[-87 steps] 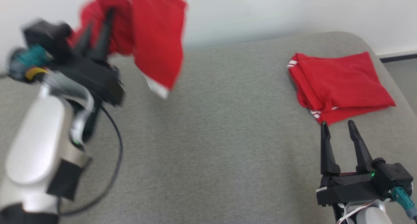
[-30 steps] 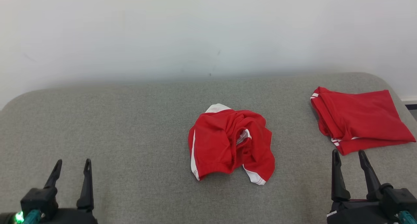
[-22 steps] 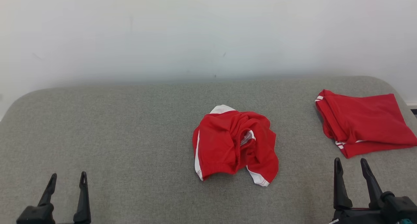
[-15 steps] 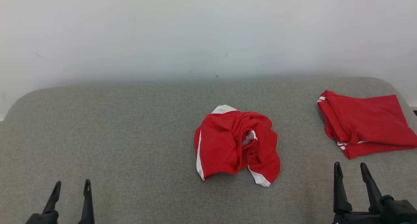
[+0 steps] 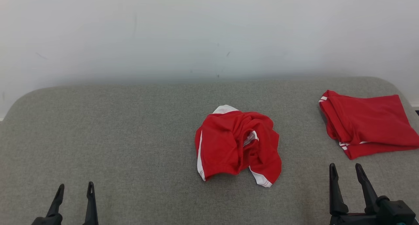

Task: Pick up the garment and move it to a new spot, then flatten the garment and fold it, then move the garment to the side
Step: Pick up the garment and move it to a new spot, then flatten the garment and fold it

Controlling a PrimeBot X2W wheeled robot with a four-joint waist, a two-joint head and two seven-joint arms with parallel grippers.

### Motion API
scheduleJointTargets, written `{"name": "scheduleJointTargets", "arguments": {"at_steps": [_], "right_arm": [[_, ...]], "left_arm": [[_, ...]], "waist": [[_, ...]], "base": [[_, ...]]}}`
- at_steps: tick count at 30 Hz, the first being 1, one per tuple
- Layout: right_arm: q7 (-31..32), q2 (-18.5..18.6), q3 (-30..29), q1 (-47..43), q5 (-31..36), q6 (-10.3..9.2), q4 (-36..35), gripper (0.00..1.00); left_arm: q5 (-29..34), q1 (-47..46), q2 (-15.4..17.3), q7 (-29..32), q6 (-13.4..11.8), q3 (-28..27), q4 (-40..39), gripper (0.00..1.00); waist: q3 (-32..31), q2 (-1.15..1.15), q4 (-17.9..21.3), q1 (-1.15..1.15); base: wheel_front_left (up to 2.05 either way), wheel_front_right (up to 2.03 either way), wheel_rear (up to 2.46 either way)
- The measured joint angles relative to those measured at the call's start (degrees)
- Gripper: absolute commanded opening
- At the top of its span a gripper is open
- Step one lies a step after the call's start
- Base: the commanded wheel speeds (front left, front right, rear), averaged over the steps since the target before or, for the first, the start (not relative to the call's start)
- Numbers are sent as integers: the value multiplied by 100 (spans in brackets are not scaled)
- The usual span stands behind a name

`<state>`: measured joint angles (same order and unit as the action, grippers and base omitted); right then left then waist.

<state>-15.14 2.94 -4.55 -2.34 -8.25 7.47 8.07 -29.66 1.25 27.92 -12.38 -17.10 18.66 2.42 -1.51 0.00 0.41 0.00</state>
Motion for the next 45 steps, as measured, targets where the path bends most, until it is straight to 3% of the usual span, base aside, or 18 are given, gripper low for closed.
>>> {"name": "scheduleJointTargets", "arguments": {"at_steps": [45], "right_arm": [[0, -2, 43, -27, -90, 0, 23, 100]], "left_arm": [[344, -131, 129, 90, -155, 387, 276, 100]], "waist": [[-1, 0, -27, 0]], "base": [[0, 0, 0]]}}
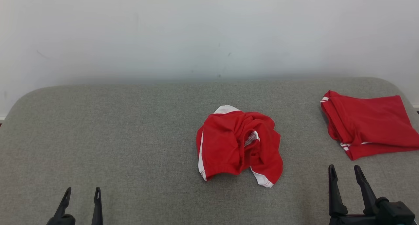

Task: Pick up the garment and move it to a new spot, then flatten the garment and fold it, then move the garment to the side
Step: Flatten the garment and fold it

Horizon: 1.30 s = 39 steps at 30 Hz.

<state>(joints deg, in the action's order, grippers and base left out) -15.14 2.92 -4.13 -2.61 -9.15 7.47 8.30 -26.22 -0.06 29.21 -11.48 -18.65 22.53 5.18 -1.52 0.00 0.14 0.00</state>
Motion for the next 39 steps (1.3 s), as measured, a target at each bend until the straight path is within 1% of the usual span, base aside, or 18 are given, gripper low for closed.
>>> {"name": "scheduleJointTargets", "arguments": {"at_steps": [16, 24, 30, 35, 39], "right_arm": [[0, -1, 4, -1, 0, 0, 5, 100], [0, -2, 59, 18, 0, 0, 36, 100], [0, -2, 89, 24, -1, 0, 41, 100], [0, -2, 96, 39, -10, 0, 48, 100], [0, -2, 126, 92, -49, 0, 54, 100]], "left_arm": [[-52, -20, 24, -30, 47, 19, 19, 100], [-79, -77, 23, -27, 58, 64, -19, 100], [-105, -366, -51, 12, 261, 215, -38, 100], [-48, -823, -313, 99, 622, 602, 160, 100], [-20, -1239, -597, 98, 957, 903, 568, 100]], "waist": [[-4, 0, 9, 0], [-12, 0, 119, 0], [1, 0, 335, 0], [48, 0, 598, 0], [119, 0, 828, 0]], "base": [[0, 0, 0], [0, 0, 0], [0, 0, 0], [0, 0, 0], [0, 0, 0]]}}
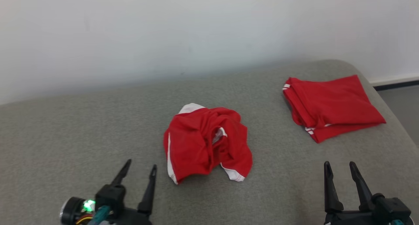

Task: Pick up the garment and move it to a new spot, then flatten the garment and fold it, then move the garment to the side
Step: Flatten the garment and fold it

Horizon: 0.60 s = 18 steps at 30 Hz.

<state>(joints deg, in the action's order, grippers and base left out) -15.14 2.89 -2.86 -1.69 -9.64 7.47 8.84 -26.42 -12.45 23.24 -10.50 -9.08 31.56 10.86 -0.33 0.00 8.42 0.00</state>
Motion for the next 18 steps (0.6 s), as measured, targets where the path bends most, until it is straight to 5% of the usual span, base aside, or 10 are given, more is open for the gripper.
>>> {"name": "scheduleJointTargets", "arguments": {"at_steps": [9, 18], "right_arm": [[0, 1, -3, 119, -76, 0, -16, 100], [0, -1, 7, 252, -86, 0, -25, 100]], "left_arm": [[179, -573, -527, -9, 560, 614, 1229, 100], [214, -1218, -822, -261, 812, 681, 2675, 100]], "waist": [[250, 0, 470, 0], [537, 0, 800, 0]], "base": [[0, 0, 0], [0, 0, 0]]}}
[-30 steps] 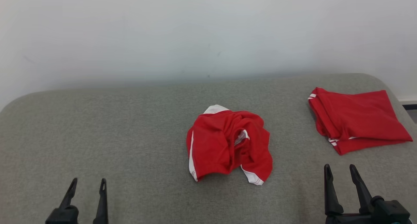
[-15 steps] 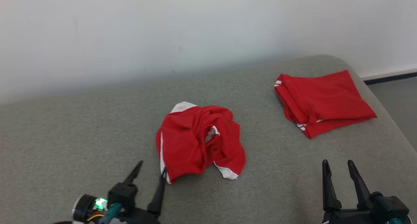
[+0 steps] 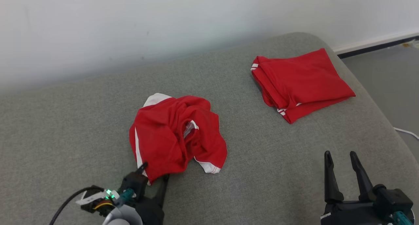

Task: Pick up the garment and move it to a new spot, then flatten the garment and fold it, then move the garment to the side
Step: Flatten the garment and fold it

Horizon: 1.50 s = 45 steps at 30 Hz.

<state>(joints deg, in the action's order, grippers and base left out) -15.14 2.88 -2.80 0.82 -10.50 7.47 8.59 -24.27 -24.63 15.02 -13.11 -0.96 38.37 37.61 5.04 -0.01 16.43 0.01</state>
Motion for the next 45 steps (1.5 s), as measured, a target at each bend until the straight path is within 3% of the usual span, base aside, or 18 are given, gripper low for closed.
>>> {"name": "scheduleJointTargets", "arguments": {"at_steps": [2, 3, 7, 12, 17, 27, 28, 29, 30, 36, 45], "right_arm": [[0, 4, -24, 23, 0, 0, -8, 100], [0, 3, -27, 23, 0, 0, -5, 100], [0, 1, -48, 19, -9, 0, -26, 100], [1, -1, -116, -32, -16, 0, -32, 100], [1, -1, -90, -75, -16, 0, -25, 100], [0, 0, 37, -54, 10, 0, 71, 100], [0, -1, 56, -55, 10, 0, 99, 100], [0, -1, 75, -55, 10, 0, 124, 100], [0, -1, 88, -56, 10, 0, 142, 100], [0, -1, 77, -76, 10, 0, 167, 100], [0, 0, 24, -163, -4, 0, 191, 100]], "left_arm": [[-22, -129, -52, -71, -5, -100, 232, 36], [-54, -176, -70, -111, -5, -163, 304, 0], [-53, -300, -143, -176, -8, -376, 200, 0], [153, -252, -118, -191, -58, -577, -620, 0], [269, 203, 154, -192, -166, -646, -1147, 0], [-113, 1536, 649, 103, -563, -904, -1991, 0], [-115, 1585, 660, 114, -570, -893, -1967, 4], [-119, 1627, 659, 108, -612, -906, -1951, 75], [-135, 1643, 650, 97, -628, -924, -1926, 100], [-260, 1641, 577, 29, -735, -1031, -1863, 100], [-446, 2141, 837, 87, -915, -1235, -1919, 100]], "waist": [[46, 0, 24, 0], [59, 0, 21, 0], [66, 0, -83, 0], [50, 0, -412, 0], [-15, 0, -926, 0], [-180, 0, -1915, 0], [-196, 0, -1984, 0], [-214, 0, -2047, 0], [-233, 0, -2098, 0], [-355, 0, -2236, 0], [-477, 0, -2284, -1]], "base": [[0, 0, 0], [0, 0, 0], [0, 0, 0], [0, 0, 0], [0, 0, 0], [0, 0, 0], [0, 0, 0], [0, 0, 0], [0, 0, 0], [0, 0, 0], [0, 0, 0]]}}
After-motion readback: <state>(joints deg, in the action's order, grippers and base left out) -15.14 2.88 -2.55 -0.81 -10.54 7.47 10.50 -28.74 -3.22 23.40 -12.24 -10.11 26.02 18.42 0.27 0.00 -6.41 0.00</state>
